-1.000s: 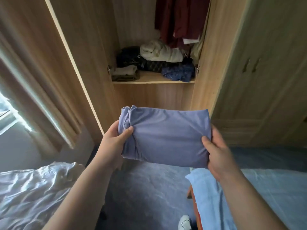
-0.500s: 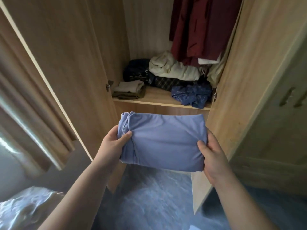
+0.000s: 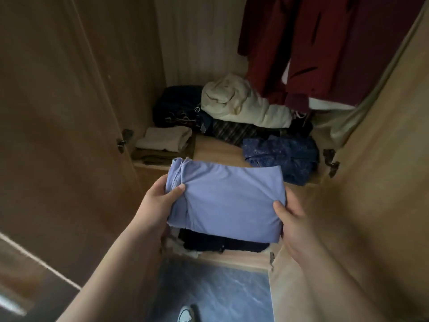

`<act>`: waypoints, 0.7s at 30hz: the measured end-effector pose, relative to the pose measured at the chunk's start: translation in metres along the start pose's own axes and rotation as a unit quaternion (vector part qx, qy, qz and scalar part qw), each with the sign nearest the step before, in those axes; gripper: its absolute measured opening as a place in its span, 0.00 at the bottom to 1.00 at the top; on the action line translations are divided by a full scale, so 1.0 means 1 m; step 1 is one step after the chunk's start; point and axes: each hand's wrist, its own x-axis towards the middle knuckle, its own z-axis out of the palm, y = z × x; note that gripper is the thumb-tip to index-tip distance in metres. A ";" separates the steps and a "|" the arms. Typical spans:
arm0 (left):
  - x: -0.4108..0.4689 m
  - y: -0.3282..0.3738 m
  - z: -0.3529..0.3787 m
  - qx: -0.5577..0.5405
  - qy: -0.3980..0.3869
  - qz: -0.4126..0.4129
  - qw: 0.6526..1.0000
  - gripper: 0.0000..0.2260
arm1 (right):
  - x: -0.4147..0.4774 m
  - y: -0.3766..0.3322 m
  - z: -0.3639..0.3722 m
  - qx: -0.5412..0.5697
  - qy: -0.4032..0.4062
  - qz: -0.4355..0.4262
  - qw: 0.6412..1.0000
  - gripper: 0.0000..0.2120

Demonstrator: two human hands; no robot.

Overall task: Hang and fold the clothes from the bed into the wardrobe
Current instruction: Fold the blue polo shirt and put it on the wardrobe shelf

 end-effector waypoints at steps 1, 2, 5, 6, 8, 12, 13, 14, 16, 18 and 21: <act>0.025 0.002 -0.007 0.001 -0.005 -0.005 1.000 0.14 | 0.022 0.003 0.009 -0.008 0.006 0.009 1.000 0.22; 0.051 0.004 -0.012 0.006 -0.011 -0.007 1.000 0.14 | 0.045 0.006 0.018 -0.012 0.013 0.017 1.000 0.22; 0.122 0.004 -0.022 0.015 -0.027 -0.023 0.999 0.14 | 0.108 0.016 0.042 -0.011 0.048 0.039 0.998 0.22; 0.144 0.001 -0.023 0.010 -0.029 -0.032 0.999 0.14 | 0.125 0.019 0.049 -0.007 0.061 0.044 0.997 0.21; 0.185 -0.008 -0.023 0.009 -0.026 -0.054 0.998 0.14 | 0.155 0.024 0.060 0.005 0.079 0.057 0.995 0.20; 0.244 -0.026 -0.021 0.024 -0.030 -0.091 0.995 0.12 | 0.199 0.036 0.064 0.010 0.104 0.106 0.989 0.19; 0.258 -0.031 -0.019 0.028 -0.032 -0.096 0.994 0.11 | 0.210 0.041 0.062 0.006 0.101 0.113 0.988 0.18; 0.271 -0.035 -0.016 0.034 -0.034 -0.097 0.994 0.10 | 0.223 0.045 0.060 0.000 0.097 0.115 0.989 0.18; 0.296 -0.044 -0.011 0.049 -0.023 -0.100 0.994 0.08 | 0.250 0.052 0.056 -0.023 0.097 0.125 0.987 0.17; 0.319 -0.053 -0.003 0.082 0.006 -0.112 0.990 0.06 | 0.277 0.060 0.054 -0.066 0.093 0.144 0.983 0.16; 0.346 -0.065 0.008 0.185 0.027 -0.148 0.971 0.15 | 0.313 0.072 0.052 -0.176 0.083 0.161 0.968 0.14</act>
